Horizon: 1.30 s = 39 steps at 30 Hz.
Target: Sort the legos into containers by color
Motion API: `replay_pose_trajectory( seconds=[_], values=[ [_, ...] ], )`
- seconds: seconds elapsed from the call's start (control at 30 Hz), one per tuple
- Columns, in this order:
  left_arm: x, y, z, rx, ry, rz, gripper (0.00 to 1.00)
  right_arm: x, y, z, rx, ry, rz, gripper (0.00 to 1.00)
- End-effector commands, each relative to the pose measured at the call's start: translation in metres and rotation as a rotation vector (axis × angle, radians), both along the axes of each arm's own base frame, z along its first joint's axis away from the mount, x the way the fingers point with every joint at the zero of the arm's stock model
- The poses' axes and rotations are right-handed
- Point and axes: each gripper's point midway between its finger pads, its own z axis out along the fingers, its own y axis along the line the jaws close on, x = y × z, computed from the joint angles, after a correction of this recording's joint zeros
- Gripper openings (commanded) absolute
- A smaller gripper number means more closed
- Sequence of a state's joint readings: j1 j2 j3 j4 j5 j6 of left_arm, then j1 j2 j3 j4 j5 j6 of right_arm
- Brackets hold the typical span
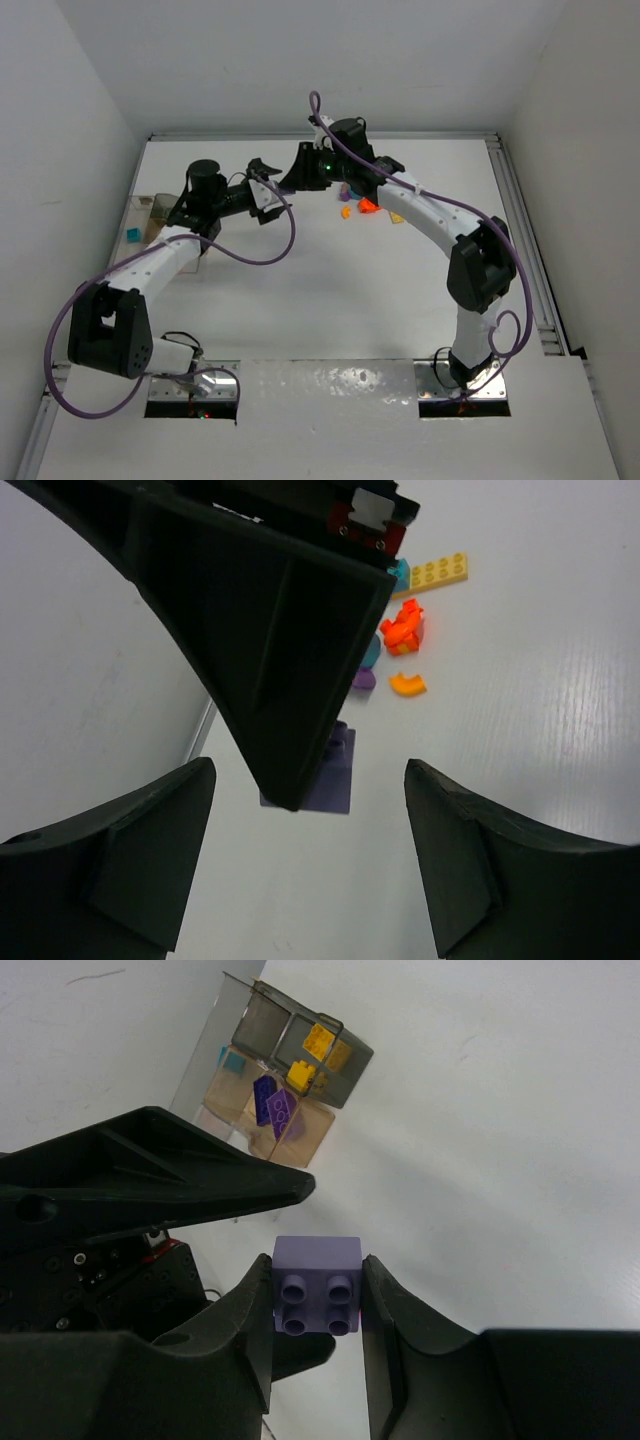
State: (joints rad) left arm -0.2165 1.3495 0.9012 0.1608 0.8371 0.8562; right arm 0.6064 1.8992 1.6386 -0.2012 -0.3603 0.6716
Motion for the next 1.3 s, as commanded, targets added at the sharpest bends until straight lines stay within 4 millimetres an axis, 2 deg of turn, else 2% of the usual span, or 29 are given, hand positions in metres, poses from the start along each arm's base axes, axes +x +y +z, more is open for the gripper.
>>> replay_pose_trajectory(
  seconds=[0.0, 0.1, 0.17, 0.23, 0.4, 0.43, 0.5, 0.53, 0.6, 0.63, 0.67, 0.7, 0.73, 0.77, 0.83, 0.87, 0.9, 0.93, 1.0, 1.03, 1.1, 1.13, 1.17, 1.2, 1.27],
  values=[
    [0.007, -0.013, 0.028, -0.075, -0.078, -0.013, 0.74, 0.001, 0.011, 0.029, 0.061, -0.069, 0.024, 0.00],
    [0.009, -0.017, 0.029, -0.088, -0.074, -0.014, 0.65, -0.001, 0.010, 0.029, 0.060, -0.071, 0.023, 0.00],
    [0.009, -0.019, 0.026, -0.084, -0.069, -0.020, 0.54, -0.002, 0.010, 0.028, 0.061, -0.073, 0.023, 0.00],
    [0.008, -0.020, 0.024, -0.079, -0.062, -0.022, 0.48, -0.001, 0.009, 0.030, 0.065, -0.078, 0.020, 0.00],
    [0.007, -0.021, 0.018, -0.061, -0.042, -0.020, 0.18, -0.002, 0.009, 0.029, 0.066, -0.070, 0.017, 0.00],
    [0.008, -0.019, 0.014, -0.050, -0.028, -0.005, 0.08, -0.002, 0.009, 0.030, 0.066, -0.069, 0.016, 0.03],
    [0.010, -0.014, 0.010, -0.028, -0.022, 0.021, 0.00, 0.000, 0.005, 0.030, 0.066, -0.070, 0.007, 0.21],
    [0.010, -0.011, 0.007, -0.013, -0.005, 0.039, 0.00, 0.002, 0.002, 0.030, 0.065, -0.066, -0.006, 0.44],
    [0.017, -0.001, 0.001, 0.022, 0.007, 0.102, 0.00, 0.008, -0.011, 0.032, 0.069, -0.057, -0.043, 0.60],
    [0.016, 0.005, -0.007, 0.040, 0.042, 0.129, 0.00, 0.014, -0.020, 0.031, 0.066, -0.054, -0.078, 0.63],
    [0.019, 0.012, -0.010, 0.052, 0.056, 0.160, 0.00, 0.023, -0.037, 0.025, 0.060, -0.036, -0.124, 0.66],
    [0.021, 0.025, -0.014, 0.056, 0.076, 0.192, 0.00, 0.027, -0.048, 0.023, 0.061, -0.025, -0.154, 0.68],
    [0.020, 0.033, -0.021, 0.067, 0.113, 0.213, 0.00, 0.030, -0.058, 0.030, 0.082, -0.025, -0.184, 0.70],
    [0.025, 0.049, -0.024, 0.061, 0.145, 0.268, 0.00, 0.037, -0.076, 0.021, 0.076, -0.005, -0.224, 0.70],
    [0.031, 0.072, -0.029, 0.024, 0.229, 0.377, 0.00, 0.039, -0.090, 0.025, 0.074, -0.021, -0.252, 0.71],
    [0.031, 0.084, -0.034, 0.005, 0.289, 0.430, 0.00, 0.041, -0.098, 0.021, 0.055, -0.023, -0.274, 0.71],
    [0.038, 0.109, -0.037, -0.022, 0.331, 0.517, 0.00, 0.042, -0.103, 0.021, 0.038, -0.030, -0.284, 0.71],
    [0.041, 0.124, -0.035, -0.048, 0.384, 0.588, 0.00, 0.039, -0.106, 0.018, 0.006, -0.035, -0.282, 0.71],
    [0.050, 0.180, -0.039, -0.116, 0.496, 0.841, 0.00, 0.036, -0.109, 0.011, -0.023, -0.030, -0.278, 0.71],
    [0.038, 0.196, -0.054, -0.103, 0.593, 0.915, 0.00, 0.036, -0.110, 0.009, -0.029, -0.025, -0.279, 0.71],
    [0.025, 0.230, -0.063, -0.107, 0.660, 1.006, 0.00, 0.034, -0.111, 0.003, -0.035, -0.013, -0.277, 0.71],
    [0.014, 0.237, -0.072, -0.094, 0.701, 1.017, 0.00, 0.033, -0.110, 0.000, -0.036, -0.007, -0.275, 0.71],
    [0.008, 0.246, -0.075, -0.093, 0.712, 1.037, 0.00, 0.033, -0.110, -0.002, -0.037, -0.003, -0.274, 0.71],
    [0.000, 0.264, -0.083, -0.091, 0.725, 1.090, 0.00, 0.033, -0.110, -0.003, -0.038, -0.002, -0.272, 0.71],
    [-0.006, 0.288, -0.093, -0.088, 0.723, 1.159, 0.00, 0.034, -0.109, -0.007, -0.041, 0.005, -0.269, 0.71]
  ],
)
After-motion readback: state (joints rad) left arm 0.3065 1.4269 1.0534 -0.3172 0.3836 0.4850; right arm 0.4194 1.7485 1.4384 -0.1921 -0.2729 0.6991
